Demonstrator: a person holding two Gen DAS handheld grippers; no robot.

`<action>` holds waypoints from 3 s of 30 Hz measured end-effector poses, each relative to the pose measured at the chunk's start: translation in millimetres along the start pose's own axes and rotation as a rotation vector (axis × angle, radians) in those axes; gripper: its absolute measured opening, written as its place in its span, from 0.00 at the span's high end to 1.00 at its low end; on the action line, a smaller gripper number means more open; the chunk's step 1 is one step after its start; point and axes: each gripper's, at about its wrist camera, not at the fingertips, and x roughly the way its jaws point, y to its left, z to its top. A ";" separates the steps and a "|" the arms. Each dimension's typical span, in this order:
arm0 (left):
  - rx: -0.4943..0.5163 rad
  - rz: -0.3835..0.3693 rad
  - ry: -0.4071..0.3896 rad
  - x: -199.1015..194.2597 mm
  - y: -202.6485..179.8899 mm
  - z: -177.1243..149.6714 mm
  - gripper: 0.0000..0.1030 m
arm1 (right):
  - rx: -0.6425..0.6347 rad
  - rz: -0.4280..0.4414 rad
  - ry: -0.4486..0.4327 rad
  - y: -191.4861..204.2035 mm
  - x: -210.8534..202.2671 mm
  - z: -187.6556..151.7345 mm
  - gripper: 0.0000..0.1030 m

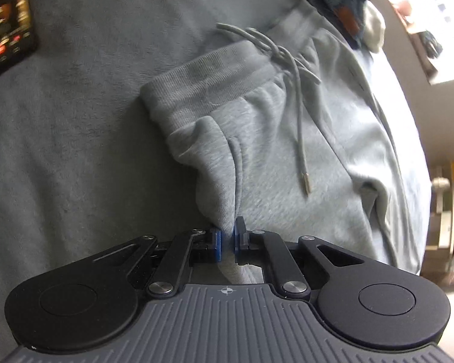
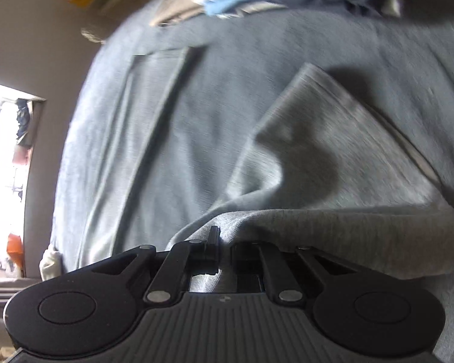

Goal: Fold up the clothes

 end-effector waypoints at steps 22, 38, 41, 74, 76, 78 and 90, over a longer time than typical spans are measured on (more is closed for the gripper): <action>-0.302 -0.110 -0.262 -11.2 27.1 50.6 0.93 | 0.114 -0.050 0.037 -20.5 8.2 -15.1 0.91; 0.015 0.065 -0.231 -32.6 18.1 44.5 0.69 | 0.202 -0.047 0.115 -55.1 11.1 -19.5 0.59; 0.128 0.085 -0.273 -47.5 2.6 37.5 0.67 | 0.200 -0.070 0.120 -63.9 -1.2 -16.0 0.59; 0.605 0.098 0.035 69.2 -109.6 -22.9 0.62 | -0.136 -0.403 -0.111 -6.8 47.0 150.2 0.36; 0.613 0.104 0.034 70.7 -111.6 -24.2 0.60 | -0.129 -0.426 -0.091 -3.9 49.6 150.3 0.36; 0.619 0.106 0.034 72.7 -113.1 -25.9 0.58 | -0.148 -0.410 -0.077 2.2 51.0 149.6 0.36; 0.608 0.099 0.018 75.1 -113.1 -29.7 0.55 | -0.122 -0.489 0.018 -0.3 80.3 147.4 0.38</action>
